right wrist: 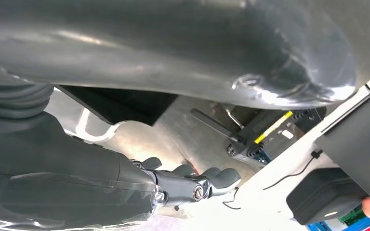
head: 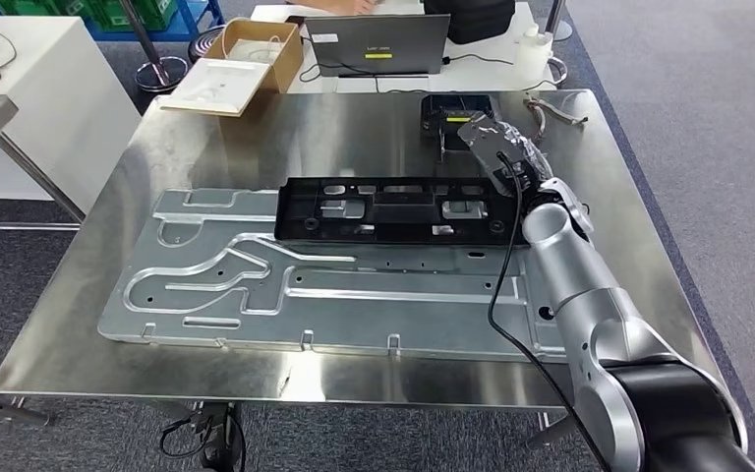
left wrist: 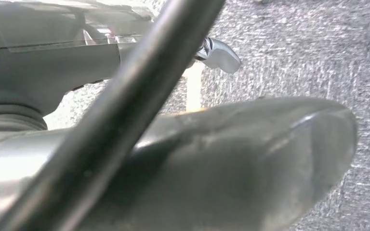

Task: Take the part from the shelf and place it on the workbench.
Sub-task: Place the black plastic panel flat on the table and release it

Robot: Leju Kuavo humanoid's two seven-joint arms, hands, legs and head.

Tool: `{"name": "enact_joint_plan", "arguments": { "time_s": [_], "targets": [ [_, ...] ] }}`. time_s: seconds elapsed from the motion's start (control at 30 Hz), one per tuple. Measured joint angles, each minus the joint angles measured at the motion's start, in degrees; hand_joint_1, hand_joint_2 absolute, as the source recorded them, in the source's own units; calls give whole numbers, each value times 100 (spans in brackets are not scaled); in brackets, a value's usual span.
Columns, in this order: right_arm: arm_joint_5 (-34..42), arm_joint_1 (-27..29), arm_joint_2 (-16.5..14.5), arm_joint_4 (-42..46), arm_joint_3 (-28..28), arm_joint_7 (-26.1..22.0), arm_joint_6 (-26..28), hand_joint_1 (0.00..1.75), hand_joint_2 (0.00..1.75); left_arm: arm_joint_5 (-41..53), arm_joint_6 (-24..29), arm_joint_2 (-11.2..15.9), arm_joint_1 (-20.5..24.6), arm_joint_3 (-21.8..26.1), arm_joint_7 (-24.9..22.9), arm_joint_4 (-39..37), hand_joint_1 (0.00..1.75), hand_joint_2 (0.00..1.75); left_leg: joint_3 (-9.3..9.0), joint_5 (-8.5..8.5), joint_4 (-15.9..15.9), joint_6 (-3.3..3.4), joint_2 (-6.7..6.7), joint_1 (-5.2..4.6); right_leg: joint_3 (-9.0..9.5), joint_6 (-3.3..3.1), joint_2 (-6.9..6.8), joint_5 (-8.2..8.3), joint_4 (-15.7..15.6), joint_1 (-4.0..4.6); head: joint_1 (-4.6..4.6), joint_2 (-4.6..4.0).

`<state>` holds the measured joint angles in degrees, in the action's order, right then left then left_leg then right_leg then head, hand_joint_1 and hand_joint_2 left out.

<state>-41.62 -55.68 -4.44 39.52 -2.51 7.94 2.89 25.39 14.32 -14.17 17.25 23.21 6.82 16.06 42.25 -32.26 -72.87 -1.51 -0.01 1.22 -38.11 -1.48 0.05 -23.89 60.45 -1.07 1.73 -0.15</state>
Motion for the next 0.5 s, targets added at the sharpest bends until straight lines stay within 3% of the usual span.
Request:
{"name": "enact_joint_plan", "arguments": {
  "time_s": [0.03, 0.07, 0.17, 0.2, 0.23, 0.33, 0.37, 0.4, 0.47, 0.5],
  "targets": [
    [-6, 27, -2, 32, -32, -1, 26, 0, 0, -1, -3, 1, -1, 0, -2, 0, 0, 0, -7, -99, -179, 18, 0, -9, -55, -9, -1, 45, 1, 26, -1, 0],
    [-17, 57, -5, 78, -72, 3, 62, 0, 0, -5, -4, 1, -5, 0, -2, 0, 0, 0, -113, -102, -160, 51, -1, -26, -112, -17, -1, 92, 1, 53, -1, 0],
    [-50, 125, -16, 292, -201, 37, 193, 0, 0, -15, -4, 6, 19, 0, 1, 1, 0, 0, -916, 139, 864, 264, 1, -140, -259, -19, 0, 253, -6, 118, -1, 0],
    [-57, 141, -16, 366, -233, 52, 244, 0, 0, -16, -3, 9, 33, 0, 7, 1, 0, 0, -1105, 209, 1170, 321, 9, -180, -283, 0, -5, 306, -20, 118, -1, 0],
    [-66, 160, -15, 426, -261, 69, 292, 0, 0, -18, -2, 13, 41, 0, 12, 1, 0, 0, -1173, 240, 1318, 353, 16, -211, -290, 29, -14, 355, -40, 105, -2, 0],
    [-92, 306, 0, 591, -356, 87, 473, 0, 0, -28, 5, 1, 25, 1, 23, -2, 0, 0, -1131, 455, 1440, 373, 41, -223, -298, 137, -18, 487, -135, 84, -1, 0],
    [-98, 379, 13, 660, -386, 72, 559, 0, 0, -37, 11, -10, 21, 3, 29, -2, 0, 0, -1107, 557, 1499, 395, 53, -201, -328, 165, -10, 397, -97, 89, -1, 0],
    [-101, 455, 30, 732, -407, 48, 649, 0, 0, -49, 20, -22, 22, 7, 38, -3, 0, 0, -1062, 664, 1559, 416, 65, -177, -384, 193, 0, 191, 48, 91, -2, 0],
    [-101, 612, 60, 879, -449, -1, 797, 0, 0, -70, 32, -43, 19, 18, 57, -3, 0, 0, -914, 828, 1597, 445, 75, -158, -532, 245, 6, -417, 652, 59, -2, 0],
    [-101, 692, 72, 938, -470, -14, 835, 0, 0, -77, 33, -51, 12, 24, 62, -4, 0, 0, -823, 894, 1592, 437, 75, -156, -588, 275, 4, -627, 1009, 35, -2, 0]
  ]
}}
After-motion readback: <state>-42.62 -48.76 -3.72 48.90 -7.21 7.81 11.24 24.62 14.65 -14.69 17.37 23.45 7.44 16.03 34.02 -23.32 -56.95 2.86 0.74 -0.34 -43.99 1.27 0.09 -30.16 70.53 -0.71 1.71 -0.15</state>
